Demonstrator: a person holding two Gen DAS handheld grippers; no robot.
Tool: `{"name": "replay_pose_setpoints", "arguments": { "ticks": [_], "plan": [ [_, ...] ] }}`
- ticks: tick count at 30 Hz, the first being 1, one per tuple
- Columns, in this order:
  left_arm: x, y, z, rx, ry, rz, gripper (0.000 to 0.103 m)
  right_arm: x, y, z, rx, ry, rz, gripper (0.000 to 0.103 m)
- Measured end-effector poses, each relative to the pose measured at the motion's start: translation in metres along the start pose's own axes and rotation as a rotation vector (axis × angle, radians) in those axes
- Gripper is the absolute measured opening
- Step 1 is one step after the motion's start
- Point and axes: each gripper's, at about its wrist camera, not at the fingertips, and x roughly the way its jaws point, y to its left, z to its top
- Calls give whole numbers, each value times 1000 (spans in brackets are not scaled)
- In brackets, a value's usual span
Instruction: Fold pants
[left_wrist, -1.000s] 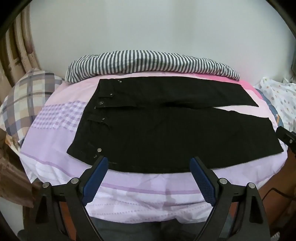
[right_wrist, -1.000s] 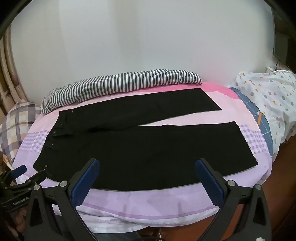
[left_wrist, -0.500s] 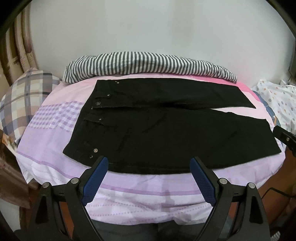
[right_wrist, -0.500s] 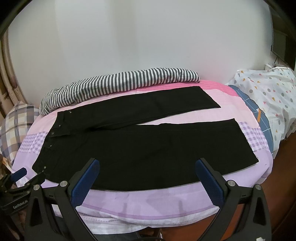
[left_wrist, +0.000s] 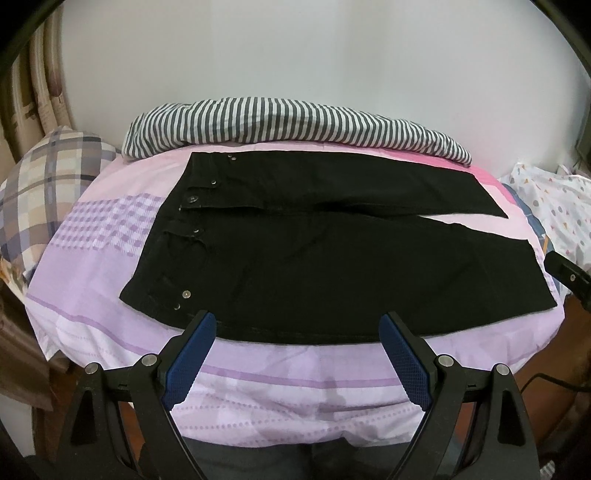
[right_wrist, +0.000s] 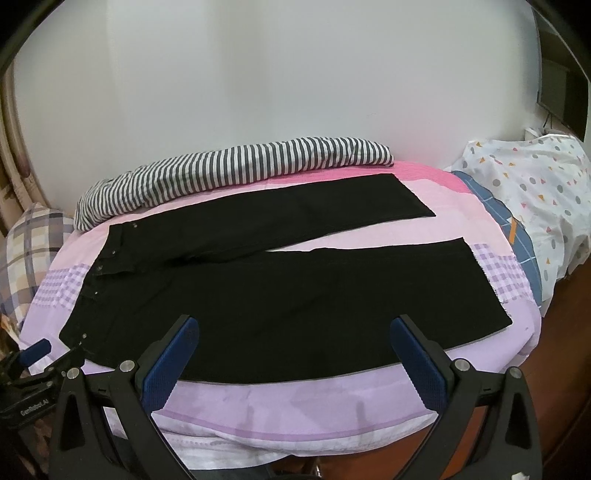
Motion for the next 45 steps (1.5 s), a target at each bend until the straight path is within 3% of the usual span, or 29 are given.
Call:
{"name": "replay_pose_setpoints", "arguments": {
  "ticks": [12,45],
  "plan": [
    [4,0,-5,1,21,38,90,-2,3,-4,-8,-3,15,103],
    [8,5,-4,-14,36,55,90,3,6,-3,16,4,17,103]
  ]
}}
